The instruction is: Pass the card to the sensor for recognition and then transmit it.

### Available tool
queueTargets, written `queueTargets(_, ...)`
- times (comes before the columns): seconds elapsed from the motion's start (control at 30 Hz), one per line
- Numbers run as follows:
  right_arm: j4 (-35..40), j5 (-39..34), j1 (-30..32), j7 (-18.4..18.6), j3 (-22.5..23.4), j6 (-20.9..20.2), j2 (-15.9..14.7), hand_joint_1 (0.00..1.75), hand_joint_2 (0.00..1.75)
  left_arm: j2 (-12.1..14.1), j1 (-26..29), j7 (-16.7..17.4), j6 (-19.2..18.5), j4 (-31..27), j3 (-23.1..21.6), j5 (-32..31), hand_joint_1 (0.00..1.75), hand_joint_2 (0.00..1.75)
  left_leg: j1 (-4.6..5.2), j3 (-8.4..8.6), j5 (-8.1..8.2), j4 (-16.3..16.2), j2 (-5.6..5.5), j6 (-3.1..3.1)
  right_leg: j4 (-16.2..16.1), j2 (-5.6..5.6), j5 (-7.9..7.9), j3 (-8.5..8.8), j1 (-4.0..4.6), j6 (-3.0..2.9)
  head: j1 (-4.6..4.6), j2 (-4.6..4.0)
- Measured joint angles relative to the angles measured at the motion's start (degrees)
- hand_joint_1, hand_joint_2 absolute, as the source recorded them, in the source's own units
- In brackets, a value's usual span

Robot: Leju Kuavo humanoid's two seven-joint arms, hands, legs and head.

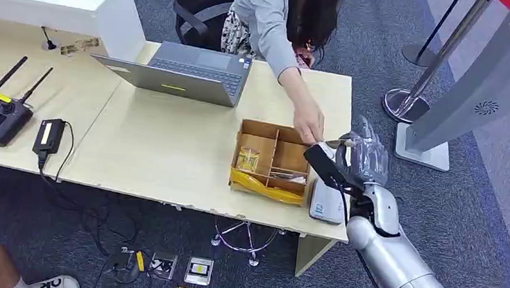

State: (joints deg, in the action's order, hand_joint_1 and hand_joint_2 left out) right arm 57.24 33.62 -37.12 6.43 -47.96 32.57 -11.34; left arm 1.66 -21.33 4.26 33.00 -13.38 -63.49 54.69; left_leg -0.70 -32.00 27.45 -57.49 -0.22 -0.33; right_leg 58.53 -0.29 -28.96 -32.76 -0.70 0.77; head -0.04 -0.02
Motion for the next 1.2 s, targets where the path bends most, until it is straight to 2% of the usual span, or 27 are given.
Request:
queueTargets(0.7, 0.48, -1.79, 0.14, -0.15, 2.06, 0.15, -0.61, 1.75, 1.75, 0.0, 0.03, -0.2, 0.15, 0.0, 0.0, -0.07, 0.0, 0.0, 0.0, 0.0, 0.0, 0.0, 0.0, 0.0, -0.01, 0.01, 0.0, -0.03, 0.0, 0.0, -0.02, 0.0)
queueTargets(1.07, -0.66, -3.43, 3.46, -1.46, 2.41, 0.04, -2.38, 1.75, 1.75, 0.02, 0.08, -0.2, 0.17, 0.0, 0.0, -0.02, 0.0, 0.0, 0.0, -0.04, 0.02, 0.0, 0.0, -0.01, -0.01, 0.0, 0.0, -0.04, 0.0, 0.0, 0.0, 0.0)
queueTargets(1.2, -1.05, -6.08, 4.67, -2.19, 2.41, -0.39, -2.87, 1.75, 1.75, 0.13, 0.23, -0.22, 0.33, 0.0, 0.0, 0.15, 0.0, 0.0, 0.0, -0.05, 0.02, 0.0, 0.0, -0.02, -0.01, 0.0, 0.0, -0.05, 0.0, 0.0, 0.0, 0.0)
